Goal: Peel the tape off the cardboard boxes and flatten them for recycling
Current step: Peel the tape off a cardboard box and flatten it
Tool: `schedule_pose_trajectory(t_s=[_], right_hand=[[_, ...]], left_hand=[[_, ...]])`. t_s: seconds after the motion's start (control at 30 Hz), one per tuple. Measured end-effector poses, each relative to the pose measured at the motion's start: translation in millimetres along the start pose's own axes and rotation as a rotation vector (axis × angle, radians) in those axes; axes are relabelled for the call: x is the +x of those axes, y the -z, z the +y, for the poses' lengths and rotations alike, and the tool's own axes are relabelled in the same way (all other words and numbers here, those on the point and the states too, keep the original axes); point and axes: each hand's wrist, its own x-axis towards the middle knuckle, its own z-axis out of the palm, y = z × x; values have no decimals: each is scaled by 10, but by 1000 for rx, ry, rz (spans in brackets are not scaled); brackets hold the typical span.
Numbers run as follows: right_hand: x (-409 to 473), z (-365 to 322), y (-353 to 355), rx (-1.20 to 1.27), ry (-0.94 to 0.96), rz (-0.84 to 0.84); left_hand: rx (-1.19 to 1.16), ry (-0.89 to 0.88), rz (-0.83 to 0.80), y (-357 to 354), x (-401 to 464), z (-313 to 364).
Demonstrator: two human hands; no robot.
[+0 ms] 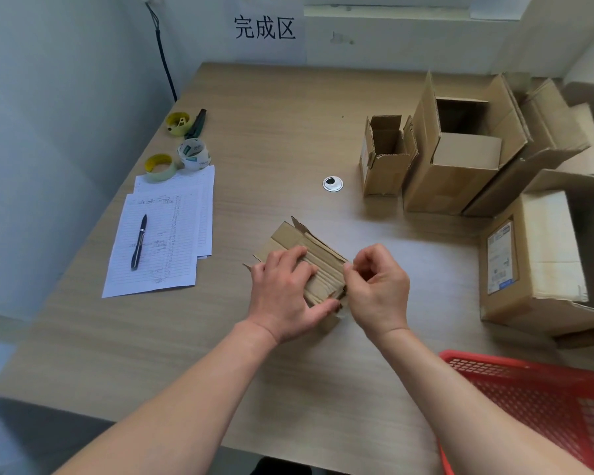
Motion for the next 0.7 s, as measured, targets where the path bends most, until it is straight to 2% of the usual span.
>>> schedule_pose_trajectory(t_s=[0.03, 0.1, 0.17, 0.2, 0.33, 0.5, 0.7], right_hand=[[-14, 2, -10, 89, -104, 42], [-19, 9, 2, 373, -450, 106], [-74, 1, 59, 590, -736, 76], [-127, 1, 86, 635, -803, 34], [-310, -31, 122, 660, -839, -58], [-335, -59, 96, 565, -833, -121], [-594, -73, 54, 616, -836, -244]], left_hand=[[-12, 12, -8, 1, 14, -17], [-30, 33, -21, 6, 30, -64], [-35, 43, -26, 5, 35, -93], [-33, 45, -28, 1, 40, -93], [-26, 51, -47, -19, 73, -49], [-17, 46, -44, -29, 63, -56], [-18, 64, -42, -22, 23, -70]])
